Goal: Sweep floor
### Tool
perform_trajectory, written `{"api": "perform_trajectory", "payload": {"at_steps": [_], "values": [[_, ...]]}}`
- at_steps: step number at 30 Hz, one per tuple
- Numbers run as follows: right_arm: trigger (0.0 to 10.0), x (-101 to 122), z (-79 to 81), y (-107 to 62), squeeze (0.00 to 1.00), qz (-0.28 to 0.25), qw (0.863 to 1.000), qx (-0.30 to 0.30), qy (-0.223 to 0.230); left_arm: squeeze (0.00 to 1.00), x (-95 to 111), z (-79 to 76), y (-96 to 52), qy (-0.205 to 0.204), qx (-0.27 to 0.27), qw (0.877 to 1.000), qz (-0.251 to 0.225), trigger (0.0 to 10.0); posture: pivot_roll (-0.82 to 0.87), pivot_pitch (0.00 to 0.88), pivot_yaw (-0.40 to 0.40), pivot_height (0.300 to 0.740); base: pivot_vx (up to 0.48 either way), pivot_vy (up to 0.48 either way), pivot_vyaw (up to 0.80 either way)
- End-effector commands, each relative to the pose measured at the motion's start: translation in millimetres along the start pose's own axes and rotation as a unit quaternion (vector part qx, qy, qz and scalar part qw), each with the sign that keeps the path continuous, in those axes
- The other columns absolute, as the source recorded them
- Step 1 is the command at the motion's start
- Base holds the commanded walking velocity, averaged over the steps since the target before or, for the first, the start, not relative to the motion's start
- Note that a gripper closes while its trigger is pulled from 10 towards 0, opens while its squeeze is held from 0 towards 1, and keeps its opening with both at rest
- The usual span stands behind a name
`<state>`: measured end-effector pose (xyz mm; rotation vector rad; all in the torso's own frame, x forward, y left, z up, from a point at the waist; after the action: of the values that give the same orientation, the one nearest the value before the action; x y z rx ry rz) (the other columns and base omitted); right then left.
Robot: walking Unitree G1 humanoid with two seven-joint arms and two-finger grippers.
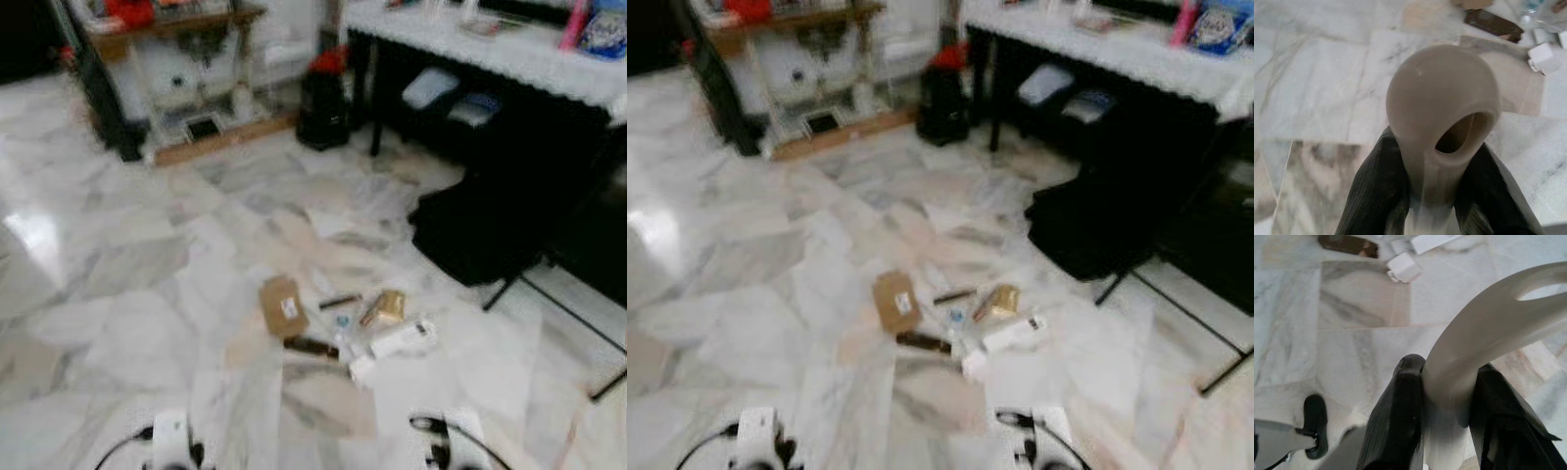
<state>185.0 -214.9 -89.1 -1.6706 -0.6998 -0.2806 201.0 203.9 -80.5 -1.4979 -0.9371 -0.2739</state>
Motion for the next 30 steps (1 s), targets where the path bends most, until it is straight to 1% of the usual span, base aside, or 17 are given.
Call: {"api": "perform_trajectory", "payload": {"at_steps": [1,4,7,8,10,12,13,14,15,17,21,22,25,26,27,28,30], "values": [[10.0,-6,-3.2,-1.4,0.00,0.007,1.000,-0.003,0.008,0.00,3,-5.0,1.1,-0.002,-0.008,1.000,-0.005,10.0,-0.10,0.000,0.035,0.740,0.300,0.000,0.00],[10.0,-5,-3.0,-1.3,0.00,0.004,1.000,-0.004,0.006,0.00,3,-5.1,1.2,0.005,-0.009,1.000,-0.006,10.0,-0.10,0.000,0.036,0.740,0.180,0.000,0.00],[10.0,11,1.2,2.0,0.00,-0.014,1.000,-0.012,0.005,0.00,7,-6.2,1.7,0.009,-0.015,1.000,-0.014,10.0,-0.10,0.000,0.037,0.740,0.000,0.000,0.00],[10.0,12,1.3,2.4,0.00,-0.016,1.000,-0.013,0.005,0.00,7,-6.0,1.7,0.010,-0.014,1.000,-0.015,10.0,-0.10,0.000,0.037,0.740,0.000,0.000,0.00],[10.0,24,-3.8,3.8,0.00,-0.030,0.999,-0.026,-0.011,0.00,17,-5.9,2.8,0.015,-0.019,0.999,-0.037,10.0,-0.11,0.000,0.040,0.740,0.000,0.000,0.00],[10.0,29,-8.5,4.1,0.00,-0.037,0.998,-0.036,-0.031,0.00,25,-6.8,3.6,0.019,-0.023,0.998,-0.053,10.0,-0.11,0.000,0.039,0.740,0.000,0.000,0.00],[10.0,33,-12.2,4.1,0.00,-0.045,0.997,-0.042,-0.046,0.00,31,-7.2,4.1,0.025,-0.022,0.997,-0.068,10.0,-0.10,0.000,0.038,0.740,0.000,0.000,0.00],[10.0,40,-18.8,4.1,0.00,-0.055,0.995,-0.056,-0.061,0.00,44,-6.9,4.8,0.030,-0.022,0.995,-0.095,10.0,-0.11,0.000,0.038,0.740,0.000,0.000,0.00],[10.0,40,-18.8,4.1,0.00,-0.055,0.995,-0.056,-0.061,0.00,44,-6.9,4.8,0.030,-0.022,0.995,-0.095,10.0,-0.11,0.000,0.038,0.740,0.000,0.000,0.00],[10.0,55,-32.9,2.6,0.00,-0.088,0.989,-0.090,-0.074,0.00,64,-8.4,4.9,0.038,-0.027,0.989,-0.137,10.0,-0.11,0.000,0.038,0.740,0.000,0.000,0.00],[10.0,78,-49.3,-0.9,0.00,-0.134,0.979,-0.134,-0.079,0.00,84,-13.7,4.1,0.056,-0.040,0.981,-0.179,10.0,-0.11,0.000,0.042,0.740,0.000,0.000,0.00],[10.0,89,-53.8,-3.0,0.00,-0.156,0.972,-0.152,-0.090,0.00,96,-17.3,2.9,0.065,-0.047,0.975,-0.205,10.0,-0.11,0.000,0.044,0.740,0.000,0.000,0.00],[10.0,104,-57.7,-6.4,0.00,-0.188,0.961,-0.178,-0.102,0.00,112,-23.1,1.1,0.071,-0.057,0.967,-0.238,10.0,-0.11,0.000,0.044,0.740,0.000,0.000,0.00],[10.0,117,-59.8,-9.8,0.00,-0.212,0.948,-0.206,-0.117,0.00,127,-30.8,-0.9,0.074,-0.070,0.959,-0.265,10.0,-0.11,0.000,0.045,0.740,0.000,0.000,0.00],[10.0,122,-60.1,-11.1,0.00,-0.223,0.943,-0.215,-0.120,0.00,132,-34.0,-1.8,0.077,-0.075,0.955,-0.276,10.0,-0.11,0.000,0.046,0.740,0.000,0.000,0.00],[10.0,122,-60.1,-11.1,0.00,-0.223,0.943,-0.215,-0.120,0.00,132,-34.0,-1.8,0.077,-0.075,0.955,-0.276,10.0,-0.11,0.000,0.046,0.740,0.000,0.000,0.00],[10.0,143,-61.0,-16.9,0.00,-0.259,0.924,-0.249,-0.131,0.00,149,-47.9,-5.5,0.085,-0.096,0.942,-0.310,10.0,-0.11,0.000,0.050,0.740,0.000,0.000,0.00]]}}
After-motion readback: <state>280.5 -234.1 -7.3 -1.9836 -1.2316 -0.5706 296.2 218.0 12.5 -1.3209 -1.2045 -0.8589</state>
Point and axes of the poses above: a point about 5 cm out from each wrist's last joint towards the gripper, its own y axis pointing out of the wrist towards the gripper, its own x axis along the axis of the wrist's last joint, z = x × y, the point moved 1 cm from there along y, pointing out of the wrist towards the gripper, and after that the axes turned 14 degrees about -y, right-handed, at the moved point
